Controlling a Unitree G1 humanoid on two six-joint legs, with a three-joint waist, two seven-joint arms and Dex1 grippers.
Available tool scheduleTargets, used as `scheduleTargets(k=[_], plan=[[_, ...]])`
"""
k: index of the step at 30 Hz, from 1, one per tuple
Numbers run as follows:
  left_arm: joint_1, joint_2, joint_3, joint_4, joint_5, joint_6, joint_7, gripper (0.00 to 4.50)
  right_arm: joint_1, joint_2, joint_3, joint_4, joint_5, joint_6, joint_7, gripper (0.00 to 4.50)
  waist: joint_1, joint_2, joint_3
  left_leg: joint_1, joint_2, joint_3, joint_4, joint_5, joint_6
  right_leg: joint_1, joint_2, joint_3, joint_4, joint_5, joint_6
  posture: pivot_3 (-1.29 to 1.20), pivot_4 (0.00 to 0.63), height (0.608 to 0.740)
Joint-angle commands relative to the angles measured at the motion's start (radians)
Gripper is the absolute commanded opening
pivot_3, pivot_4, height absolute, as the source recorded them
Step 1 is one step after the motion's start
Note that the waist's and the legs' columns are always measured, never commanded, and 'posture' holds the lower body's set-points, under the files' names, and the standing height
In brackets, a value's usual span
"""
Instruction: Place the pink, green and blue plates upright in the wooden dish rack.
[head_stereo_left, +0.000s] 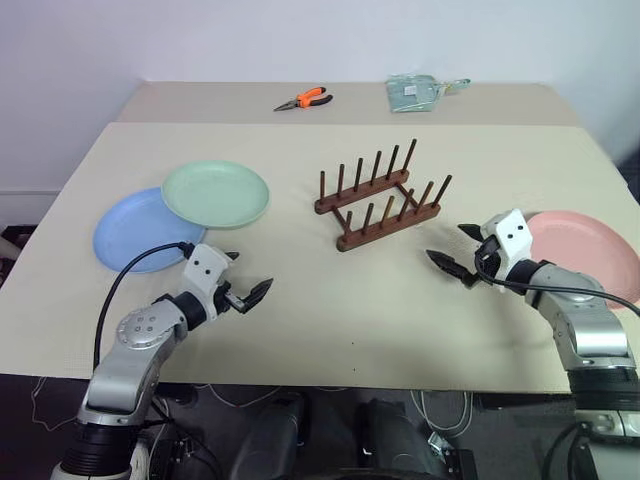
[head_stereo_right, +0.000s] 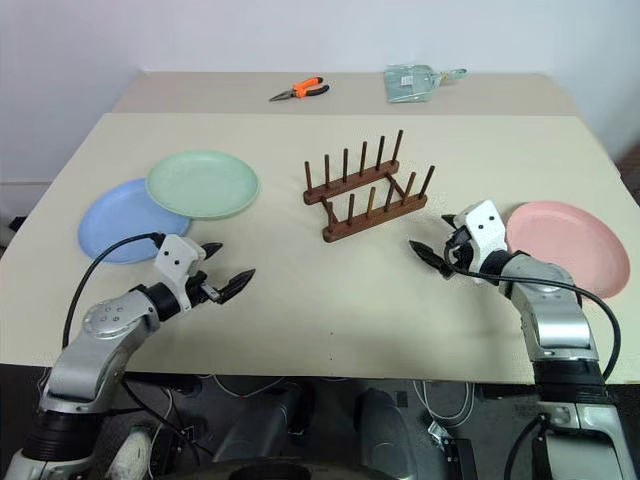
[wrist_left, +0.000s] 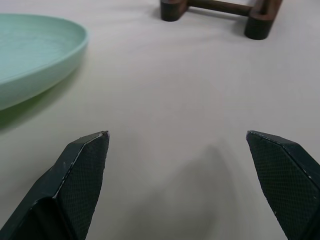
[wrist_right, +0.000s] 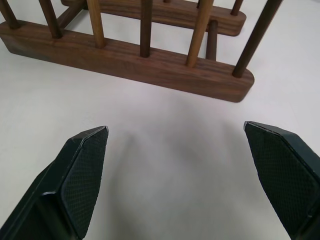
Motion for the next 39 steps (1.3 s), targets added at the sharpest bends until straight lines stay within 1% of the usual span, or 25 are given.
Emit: scheduleTargets(k=[1, 4, 9, 13, 15, 18, 21, 27, 31, 34, 36, 38, 39], plan=[[-0.005, -0.006, 0.006, -0.023, 0.009, -0.025, 0.015, 4.50, -0.057, 0.013, 0.009, -0.003, -0.005, -0.017, -0.004, 4.45, -0.002, 0.000, 0.000, 0.000, 0.000, 0.000, 0.000, 0.000, 0.000, 0.000, 0.000, 0.000, 0.000, 0.000, 0.000, 0.00, 0.150, 0.726], [-0.023, -0.009, -0.013, -0.012, 0.015, -0.034, 0.011, 4.50, -0.077, 0.024, 0.019, 0.012, -0.016, -0.021, -0.012, 4.45, 0.001, 0.000, 0.000, 0.000, 0.000, 0.000, 0.000, 0.000, 0.000, -0.001, 0.000, 0.000, 0.000, 0.000, 0.000, 0.00, 0.150, 0.726], [-0.046, -0.008, -0.034, 0.015, 0.009, -0.028, -0.017, 4.50, -0.066, 0.042, 0.024, -0.011, -0.015, -0.017, -0.022, 4.45, 0.003, 0.000, 0.000, 0.000, 0.000, 0.001, 0.000, 0.000, 0.000, -0.001, 0.000, 0.000, 0.000, 0.000, 0.001, 0.00, 0.150, 0.726], [-0.124, -0.016, -0.122, 0.076, 0.019, -0.032, -0.088, 4.50, -0.023, 0.055, 0.035, -0.071, 0.003, 0.013, -0.015, 4.45, 0.005, 0.000, 0.000, 0.000, 0.000, 0.001, 0.000, 0.000, 0.000, -0.001, 0.000, 0.000, 0.000, 0.000, 0.001, 0.00, 0.150, 0.726], [-0.170, -0.029, -0.163, 0.116, 0.027, -0.041, -0.118, 4.50, -0.001, 0.062, 0.036, -0.105, -0.002, 0.023, -0.033, 4.45, 0.004, 0.000, 0.000, 0.000, 0.000, 0.000, 0.000, 0.000, 0.000, 0.000, 0.000, 0.000, 0.000, 0.000, 0.001, 0.00, 0.150, 0.726], [-0.269, -0.083, -0.241, 0.241, 0.073, -0.089, -0.136, 4.50, 0.045, 0.064, 0.023, -0.156, 0.008, 0.037, -0.043, 4.45, 0.004, 0.000, 0.000, 0.000, 0.000, 0.001, 0.000, 0.000, 0.000, 0.000, 0.000, 0.000, 0.000, 0.000, 0.001, 0.00, 0.150, 0.726], [-0.362, -0.161, -0.273, 0.402, 0.093, -0.128, -0.134, 4.50, 0.125, 0.072, 0.022, -0.264, 0.021, 0.069, -0.060, 4.45, 0.004, 0.000, 0.000, 0.000, 0.000, 0.001, 0.000, 0.000, 0.001, 0.000, 0.000, 0.000, 0.000, 0.001, 0.001, 0.00, 0.150, 0.726], [-0.568, -0.296, -0.286, 0.768, 0.150, -0.246, -0.127, 4.50, 0.248, 0.099, 0.020, -0.415, 0.021, 0.106, -0.116, 4.45, 0.004, -0.001, 0.000, 0.000, 0.000, 0.000, 0.003, 0.000, 0.000, 0.001, 0.000, -0.001, 0.001, 0.001, 0.003, 0.00, 0.150, 0.726], [-0.641, -0.354, -0.283, 0.902, 0.151, -0.298, -0.181, 4.50, 0.287, 0.116, 0.043, -0.460, 0.007, 0.111, -0.152, 4.45, 0.003, -0.001, 0.000, 0.000, -0.001, 0.000, 0.005, 0.000, 0.001, 0.002, 0.000, -0.001, 0.001, 0.002, 0.004, 0.00, 0.150, 0.726], [-0.667, -0.385, -0.277, 0.963, 0.161, -0.325, -0.191, 3.67, 0.289, 0.120, 0.059, -0.464, -0.010, 0.107, -0.168, 4.50, 0.003, -0.002, 0.000, 0.000, -0.001, 0.000, 0.005, 0.000, 0.001, 0.002, 0.000, -0.001, 0.001, 0.002, 0.004, 0.00, 0.150, 0.726], [-0.665, -0.392, -0.274, 0.971, 0.166, -0.340, -0.193, 2.68, 0.291, 0.121, 0.063, -0.467, -0.018, 0.105, -0.173, 4.50, 0.004, -0.002, 0.000, 0.000, -0.001, 0.000, 0.005, 0.000, 0.001, 0.002, 0.000, -0.001, 0.001, 0.002, 0.004, 0.00, 0.150, 0.726], [-0.653, -0.389, -0.276, 0.959, 0.174, -0.354, -0.201, 1.57, 0.295, 0.118, 0.061, -0.470, -0.019, 0.105, -0.173, 4.50, 0.004, -0.002, 0.000, 0.000, -0.001, 0.000, 0.005, 0.000, 0.002, 0.002, 0.000, -0.001, 0.001, 0.002, 0.004, 0.00, 0.150, 0.726], [-0.645, -0.385, -0.279, 0.950, 0.179, -0.362, -0.207, 1.12, 0.298, 0.113, 0.059, -0.469, -0.020, 0.104, -0.172, 4.50, 0.003, -0.002, 0.000, 0.000, -0.001, 0.000, 0.005, 0.000, 0.002, 0.002, 0.000, -0.001, 0.001, 0.002, 0.004, 0.00, 0.150, 0.726]])
